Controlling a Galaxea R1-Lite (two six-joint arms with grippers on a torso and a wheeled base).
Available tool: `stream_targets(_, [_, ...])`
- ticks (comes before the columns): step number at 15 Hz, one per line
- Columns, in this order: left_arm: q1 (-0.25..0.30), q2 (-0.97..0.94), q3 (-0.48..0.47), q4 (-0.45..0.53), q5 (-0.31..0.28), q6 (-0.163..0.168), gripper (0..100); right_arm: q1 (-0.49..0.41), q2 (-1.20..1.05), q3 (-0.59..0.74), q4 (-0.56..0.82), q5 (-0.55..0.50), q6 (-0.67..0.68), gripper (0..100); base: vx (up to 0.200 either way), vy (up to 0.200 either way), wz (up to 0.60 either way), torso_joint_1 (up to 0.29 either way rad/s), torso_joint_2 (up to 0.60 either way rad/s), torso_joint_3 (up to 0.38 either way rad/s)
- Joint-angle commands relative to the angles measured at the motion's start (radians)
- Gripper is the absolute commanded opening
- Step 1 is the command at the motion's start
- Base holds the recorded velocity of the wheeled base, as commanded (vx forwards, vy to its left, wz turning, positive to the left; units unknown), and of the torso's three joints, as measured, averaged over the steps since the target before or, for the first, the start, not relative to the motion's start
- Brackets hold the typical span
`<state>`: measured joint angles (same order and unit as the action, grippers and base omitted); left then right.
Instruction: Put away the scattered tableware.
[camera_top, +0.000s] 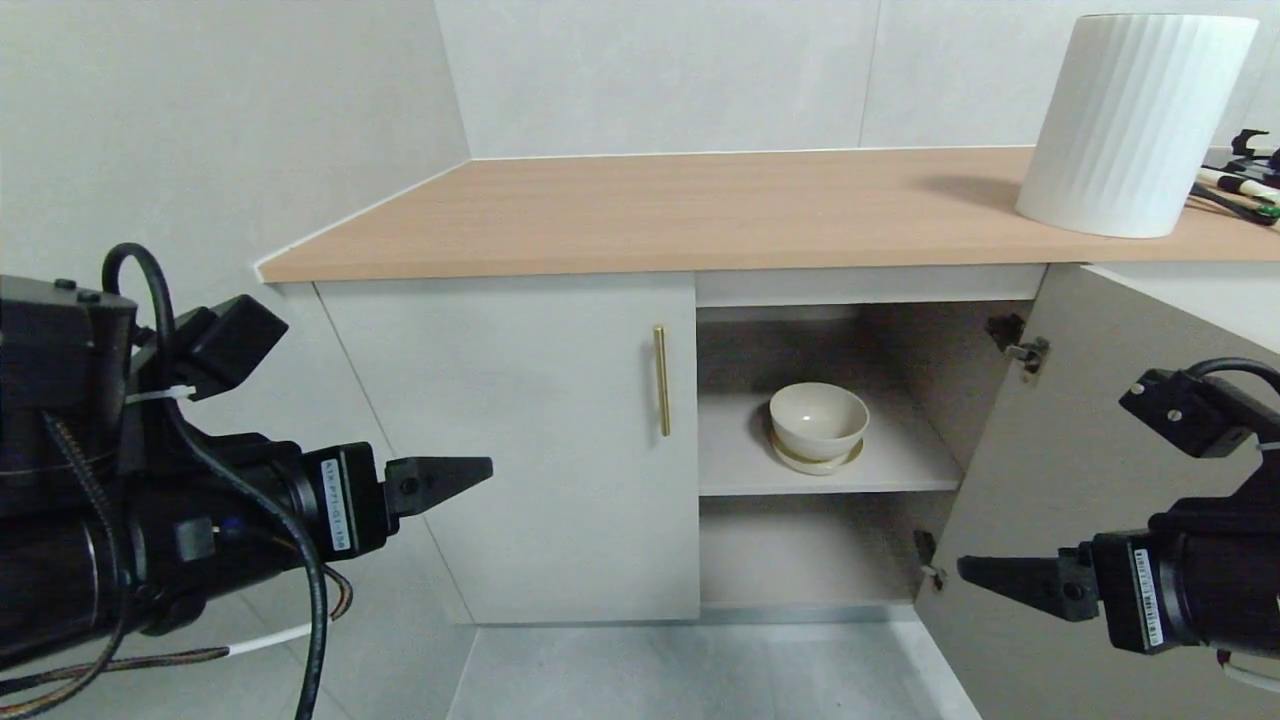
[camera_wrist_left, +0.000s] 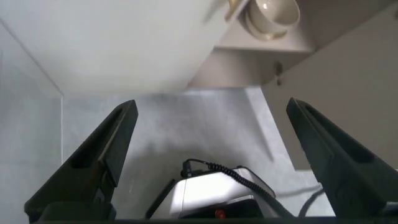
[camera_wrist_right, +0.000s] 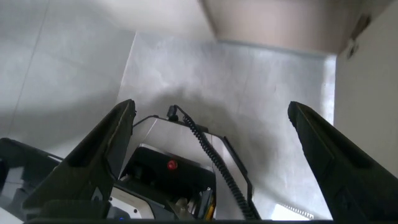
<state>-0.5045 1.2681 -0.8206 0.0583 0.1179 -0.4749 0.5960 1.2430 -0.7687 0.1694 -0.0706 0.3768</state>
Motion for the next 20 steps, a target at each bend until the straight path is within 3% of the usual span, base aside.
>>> stream_targets(1, [0.000,0.007,0.001,0.000,0.000,0.001,100,0.001,0.004,0.003,0.001,0.000,-0.001,100,-0.200,0.000,0.00,0.002,0.00,0.002])
stream_targets(12, [-0.003,0.008,0.006,0.000,-0.001,0.001,100,0.002,0.013,0.012,0.001,0.000,-0.004,100,-0.200,0.000,0.00,0.001,0.00,0.001])
stream_targets(20, [-0.003,0.014,0.005,0.000,-0.001,0.001,100,0.001,0.015,0.014,0.001,0.000,-0.004,100,0.000,0.000,0.00,0.000,0.00,0.000])
